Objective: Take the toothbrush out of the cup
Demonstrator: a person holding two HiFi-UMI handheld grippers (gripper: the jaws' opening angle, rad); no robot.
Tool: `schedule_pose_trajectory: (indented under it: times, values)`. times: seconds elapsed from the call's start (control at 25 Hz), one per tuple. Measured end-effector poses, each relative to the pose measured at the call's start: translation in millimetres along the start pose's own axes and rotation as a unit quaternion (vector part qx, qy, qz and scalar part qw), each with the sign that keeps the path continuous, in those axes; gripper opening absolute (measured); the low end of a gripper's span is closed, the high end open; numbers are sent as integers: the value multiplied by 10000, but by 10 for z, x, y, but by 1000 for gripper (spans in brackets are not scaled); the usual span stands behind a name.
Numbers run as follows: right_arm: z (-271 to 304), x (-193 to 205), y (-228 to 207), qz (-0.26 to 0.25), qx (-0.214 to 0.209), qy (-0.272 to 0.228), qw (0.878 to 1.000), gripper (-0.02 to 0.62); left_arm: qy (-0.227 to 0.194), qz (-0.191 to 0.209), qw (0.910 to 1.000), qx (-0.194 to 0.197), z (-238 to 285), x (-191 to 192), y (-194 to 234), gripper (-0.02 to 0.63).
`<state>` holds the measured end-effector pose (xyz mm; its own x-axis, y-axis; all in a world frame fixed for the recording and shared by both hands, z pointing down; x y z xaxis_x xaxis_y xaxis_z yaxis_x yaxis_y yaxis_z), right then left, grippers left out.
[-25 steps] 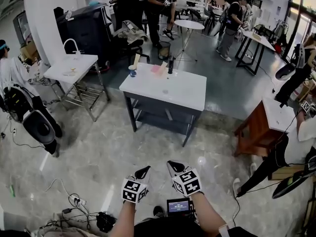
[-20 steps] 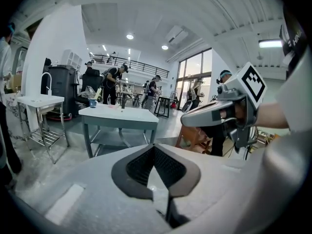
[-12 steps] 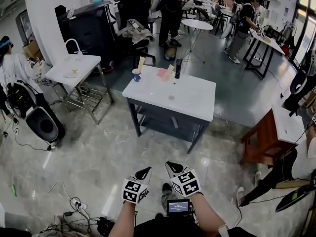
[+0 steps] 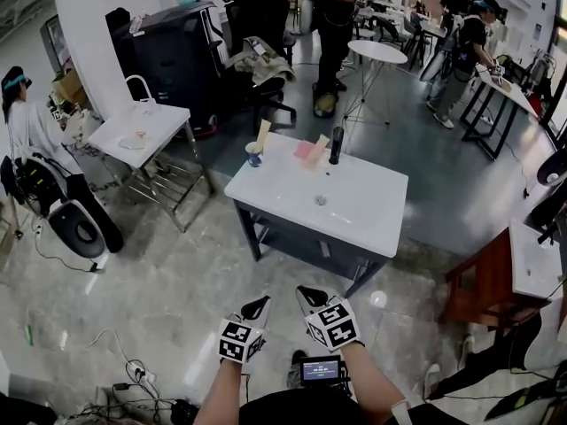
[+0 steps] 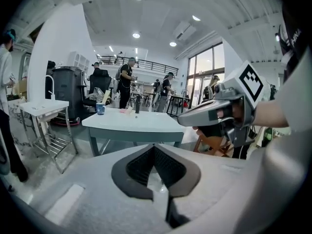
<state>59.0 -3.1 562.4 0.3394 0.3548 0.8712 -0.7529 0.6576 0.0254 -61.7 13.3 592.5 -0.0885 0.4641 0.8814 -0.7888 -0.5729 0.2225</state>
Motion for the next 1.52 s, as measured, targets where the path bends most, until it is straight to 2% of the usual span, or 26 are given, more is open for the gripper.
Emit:
schedule_pose_trajectory:
  times: [0.32,0.76,1.16,1.52]
  values:
    - [421,-132,-549,74,-155,13,9999,9,49,-47,9998,-205,480,-266,287,6]
    - [902,-246,-840,-28,-388,37,9992,9,54,-267,9987,-431,827,-379,673,6]
    - [1484,-513,-1223,-52,-185,157,9997,9,-15,-301,9993,-226,1306,-679,1267,6]
    - [2272,-1024,-1549,-30,-25,265,9996,9,-46,-291,9996,-35,1736,-1190,2117,6]
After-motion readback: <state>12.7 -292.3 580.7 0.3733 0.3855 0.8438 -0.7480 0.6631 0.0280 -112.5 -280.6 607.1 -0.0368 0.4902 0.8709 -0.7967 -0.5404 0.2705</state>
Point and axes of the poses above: the fingertips, and each gripper's own axes: z forward along the fingers, y to its left, x out of its underside, the point moved 4 cm from there along -z, backward along the fingers, and after that the axes turned 8 degrees about -z, right-handed, at the moved point
